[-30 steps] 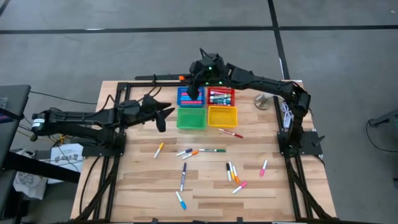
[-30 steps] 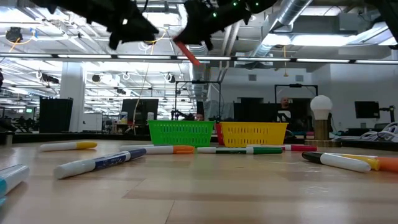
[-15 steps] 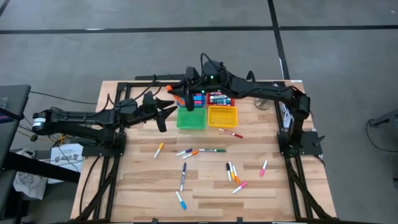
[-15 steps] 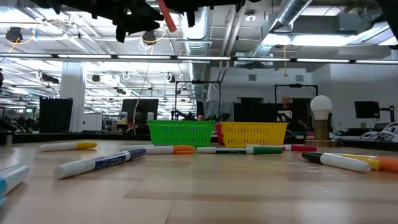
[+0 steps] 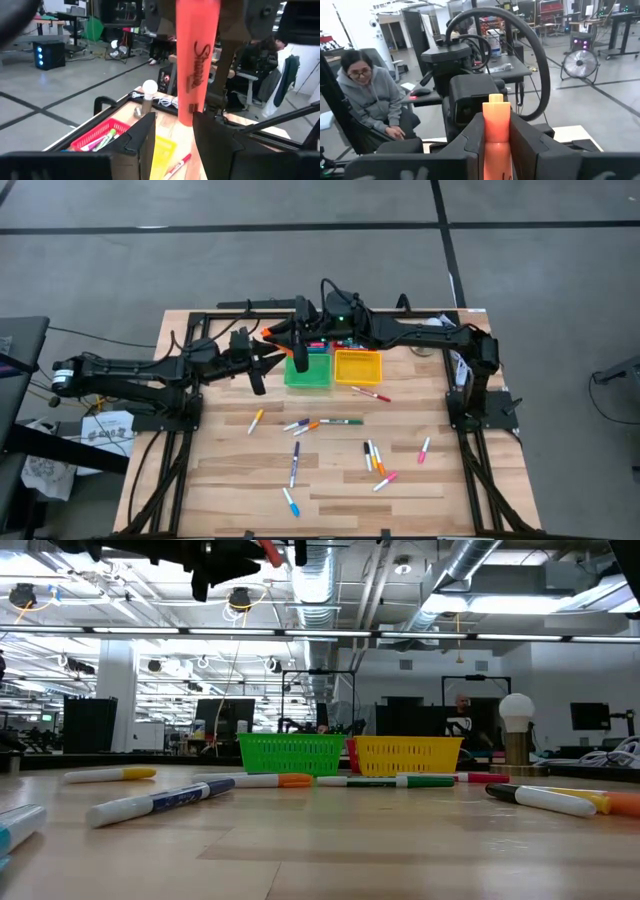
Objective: Pick & Place Markers
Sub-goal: Put the orange highlighter into the blue bin
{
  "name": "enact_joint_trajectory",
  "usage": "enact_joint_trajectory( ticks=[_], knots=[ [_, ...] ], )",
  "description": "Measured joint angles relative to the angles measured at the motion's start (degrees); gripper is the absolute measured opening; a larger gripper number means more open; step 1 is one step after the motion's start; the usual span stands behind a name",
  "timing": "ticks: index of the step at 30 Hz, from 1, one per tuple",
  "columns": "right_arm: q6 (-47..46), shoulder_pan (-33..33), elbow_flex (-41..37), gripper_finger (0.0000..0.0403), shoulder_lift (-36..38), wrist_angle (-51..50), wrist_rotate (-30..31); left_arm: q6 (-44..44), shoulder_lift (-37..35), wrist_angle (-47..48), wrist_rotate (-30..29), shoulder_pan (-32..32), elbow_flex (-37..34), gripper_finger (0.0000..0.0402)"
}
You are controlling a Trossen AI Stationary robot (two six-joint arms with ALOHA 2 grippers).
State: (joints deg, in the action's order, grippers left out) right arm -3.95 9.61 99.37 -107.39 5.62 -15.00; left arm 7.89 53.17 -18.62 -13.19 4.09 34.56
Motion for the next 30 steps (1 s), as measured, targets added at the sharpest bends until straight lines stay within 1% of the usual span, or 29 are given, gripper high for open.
enact_joint_trajectory(
  ticks=[4, 9, 16, 24, 27, 30],
  knots=[
    [0.4, -0.1, 0.0, 0.0054, 0.0, -1.1, 0.2, 0.0, 0.0, -2.4, 0.3, -0.3, 0.0, 0.0131],
    [0.3, -0.5, 0.0, 0.0054, -0.2, -2.2, 0.0, -0.1, 0.0, -4.1, 3.7, -0.2, 0.1, 0.0131],
    [0.1, -2.0, 0.0, 0.0054, -0.2, 0.6, 0.4, -0.1, 0.9, -4.5, 3.8, 0.0, 0.1, 0.0131],
    [-0.9, -2.0, 0.0, 0.0054, -0.6, 0.6, 0.3, -0.1, 1.5, -5.9, 3.2, -0.3, 0.1, 0.0131],
    [-1.0, -2.0, 0.0, 0.0054, -0.7, 0.4, 0.3, -0.1, 1.5, -6.8, 3.2, -0.3, 0.1, 0.0118],
    [-1.0, -2.0, 0.0, 0.0059, -0.7, 0.4, 0.3, -0.1, 1.5, -6.9, 3.2, -0.3, 0.1, 0.0092]
  ],
)
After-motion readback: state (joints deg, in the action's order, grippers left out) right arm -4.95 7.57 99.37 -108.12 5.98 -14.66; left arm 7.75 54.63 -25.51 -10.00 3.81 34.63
